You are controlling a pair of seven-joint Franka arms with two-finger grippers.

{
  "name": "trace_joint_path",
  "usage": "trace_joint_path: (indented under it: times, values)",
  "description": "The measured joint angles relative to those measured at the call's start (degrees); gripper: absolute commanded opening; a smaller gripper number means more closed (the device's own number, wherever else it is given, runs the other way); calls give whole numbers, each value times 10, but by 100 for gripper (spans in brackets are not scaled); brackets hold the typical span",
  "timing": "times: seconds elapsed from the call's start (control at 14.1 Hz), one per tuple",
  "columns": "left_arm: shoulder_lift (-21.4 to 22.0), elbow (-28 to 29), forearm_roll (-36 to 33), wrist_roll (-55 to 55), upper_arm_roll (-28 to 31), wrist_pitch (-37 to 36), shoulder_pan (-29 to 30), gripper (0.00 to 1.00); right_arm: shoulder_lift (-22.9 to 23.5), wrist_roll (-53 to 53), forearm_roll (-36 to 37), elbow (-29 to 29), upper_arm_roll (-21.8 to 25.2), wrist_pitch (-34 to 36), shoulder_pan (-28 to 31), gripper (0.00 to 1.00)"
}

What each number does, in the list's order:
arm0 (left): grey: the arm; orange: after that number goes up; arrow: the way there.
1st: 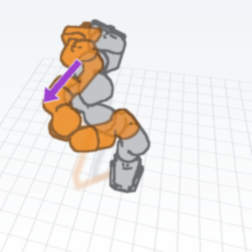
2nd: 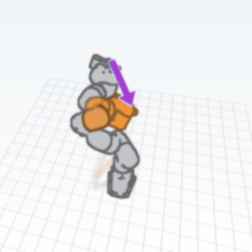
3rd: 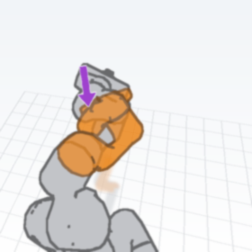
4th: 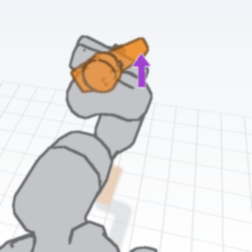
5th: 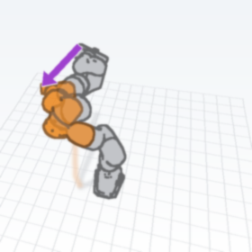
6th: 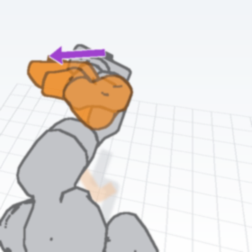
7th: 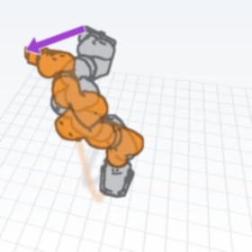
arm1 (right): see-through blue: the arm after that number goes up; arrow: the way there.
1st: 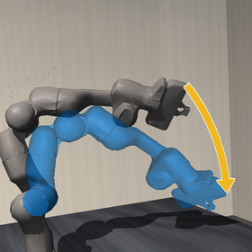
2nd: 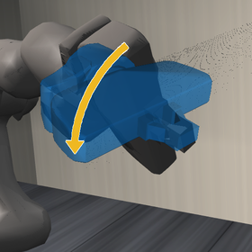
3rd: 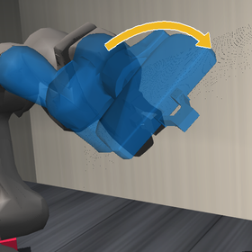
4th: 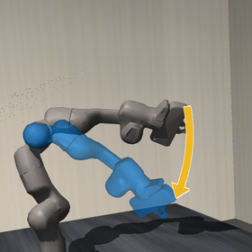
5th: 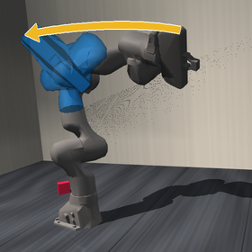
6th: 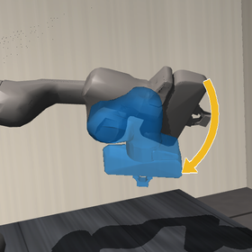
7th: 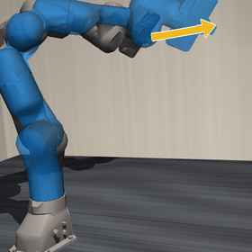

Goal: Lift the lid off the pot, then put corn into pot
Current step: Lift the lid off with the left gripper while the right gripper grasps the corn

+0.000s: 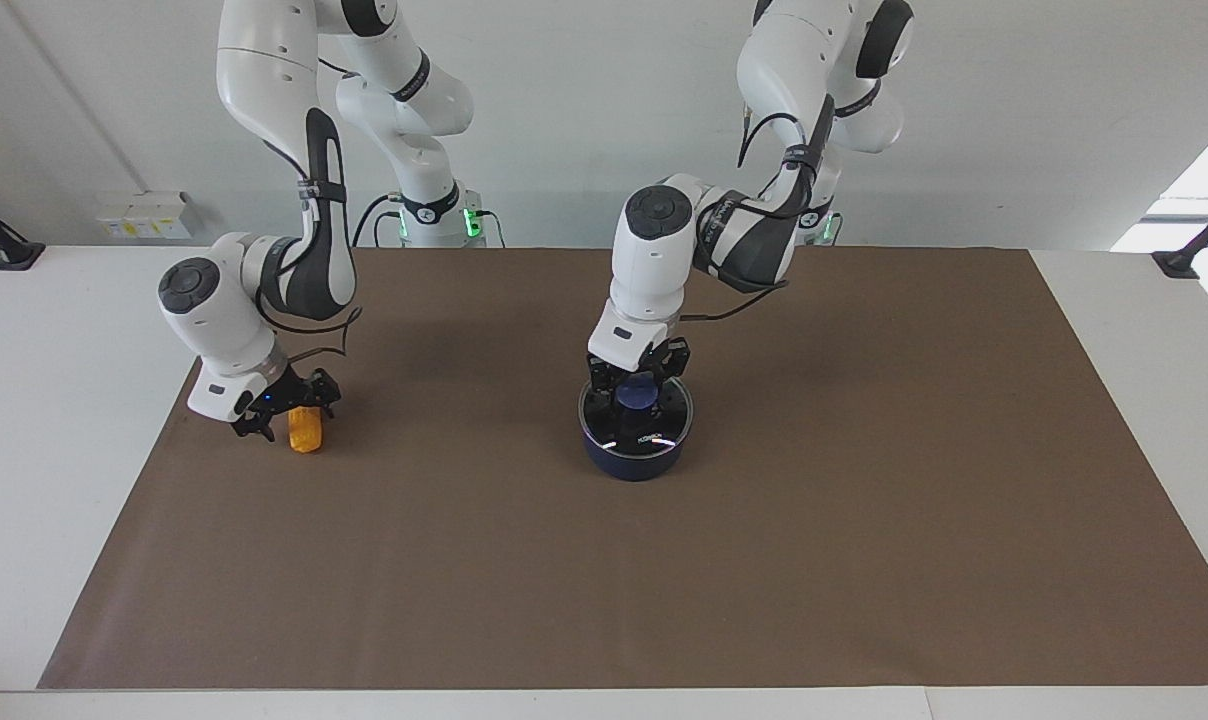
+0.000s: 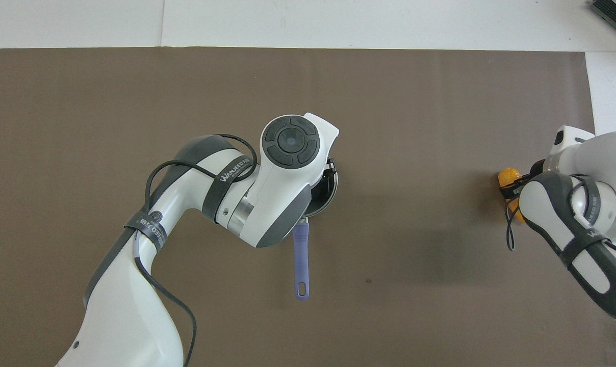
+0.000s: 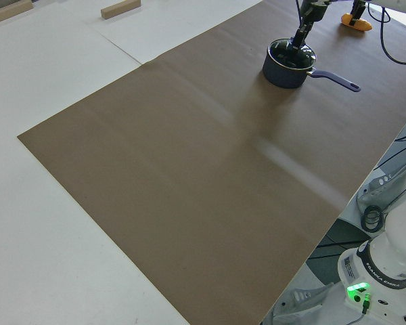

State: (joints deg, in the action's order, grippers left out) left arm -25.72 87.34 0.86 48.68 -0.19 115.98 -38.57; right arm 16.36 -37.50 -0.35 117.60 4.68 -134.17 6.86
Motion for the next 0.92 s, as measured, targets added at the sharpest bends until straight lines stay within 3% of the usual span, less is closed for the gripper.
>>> trace_joint_path:
  times: [0.21, 0.35, 0.92]
  values:
    - [0, -1, 0, 1, 0, 0, 0, 16, 0, 0, 0, -1, 1, -1, 0, 0]
    - [0, -5, 0, 1, 2, 0, 0, 0, 0, 6, 0, -3, 1, -2, 0, 0]
    - [33, -24, 0, 1, 19, -29, 11, 0, 1, 51, -3, -63, 2, -8, 2, 0]
